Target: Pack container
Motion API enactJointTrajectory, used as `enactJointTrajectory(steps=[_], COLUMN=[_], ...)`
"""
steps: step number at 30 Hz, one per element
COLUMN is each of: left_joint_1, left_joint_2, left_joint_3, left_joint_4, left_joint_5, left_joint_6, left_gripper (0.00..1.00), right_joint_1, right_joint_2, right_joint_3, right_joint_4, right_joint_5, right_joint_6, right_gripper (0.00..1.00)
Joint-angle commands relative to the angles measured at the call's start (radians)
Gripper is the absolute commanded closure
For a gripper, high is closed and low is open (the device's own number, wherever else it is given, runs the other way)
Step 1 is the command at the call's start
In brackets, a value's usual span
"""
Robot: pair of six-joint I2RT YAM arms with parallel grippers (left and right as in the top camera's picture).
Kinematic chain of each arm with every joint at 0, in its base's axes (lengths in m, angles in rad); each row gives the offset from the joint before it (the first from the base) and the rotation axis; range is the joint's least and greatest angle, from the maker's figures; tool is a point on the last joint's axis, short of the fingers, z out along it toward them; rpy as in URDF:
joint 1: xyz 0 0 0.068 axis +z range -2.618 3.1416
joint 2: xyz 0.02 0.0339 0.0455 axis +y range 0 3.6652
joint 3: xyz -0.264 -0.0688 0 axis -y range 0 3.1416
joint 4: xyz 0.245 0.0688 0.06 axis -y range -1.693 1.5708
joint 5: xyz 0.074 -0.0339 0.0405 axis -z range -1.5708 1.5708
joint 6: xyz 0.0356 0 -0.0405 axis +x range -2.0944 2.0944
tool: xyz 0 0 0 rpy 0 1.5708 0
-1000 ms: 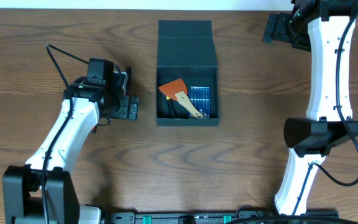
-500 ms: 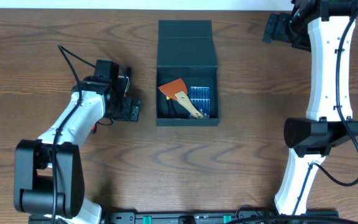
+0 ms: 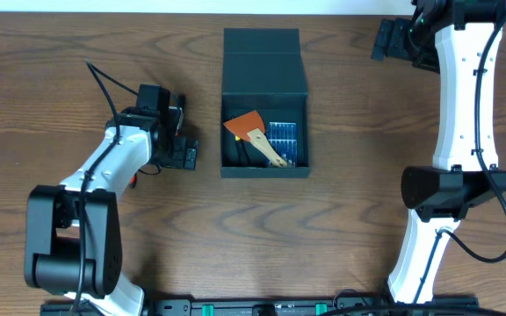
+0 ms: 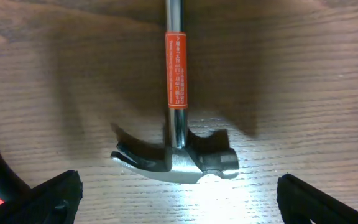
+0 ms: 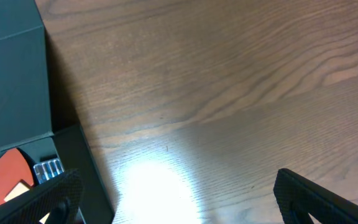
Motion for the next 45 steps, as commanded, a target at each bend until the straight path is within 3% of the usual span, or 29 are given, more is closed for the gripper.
enactJointTrajectory(steps=[1,38,39,42,45], left_joint_1=[-0.002,-0.002,-0.002,-0.002,-0.002], left_joint_2=[0.026,0.106,0.106,0.106,0.106], left_joint_3=[0.014,0.014,0.014,0.014,0.014], left_joint_4=[0.006,0.032,0.032,0.032,0.032], left_joint_5=[-0.024,0.030,0.030,0.030,0.030], left_joint_6=[-0.007,0.039,0.039,0.039,0.039], left_gripper=[0.01,0.01,0.03,0.36,0.59], right_joint_1=[-0.004,-0.004,-0.004,-0.004,-0.004], right_joint_2=[-0.004,-0.004,-0.004,-0.004,-0.004], right_joint_3=[0.014,0.014,0.014,0.014,0.014], right_joint_4=[-0.001,-0.001,-0.002,-0.002,-0.001], right_joint_5=[0.011,0.011,0.011,0.011,0.011], right_joint_6=[0.010,0.010,0.010,0.010,0.010], right_gripper=[0.01,0.01,0.01,0.01,0.01])
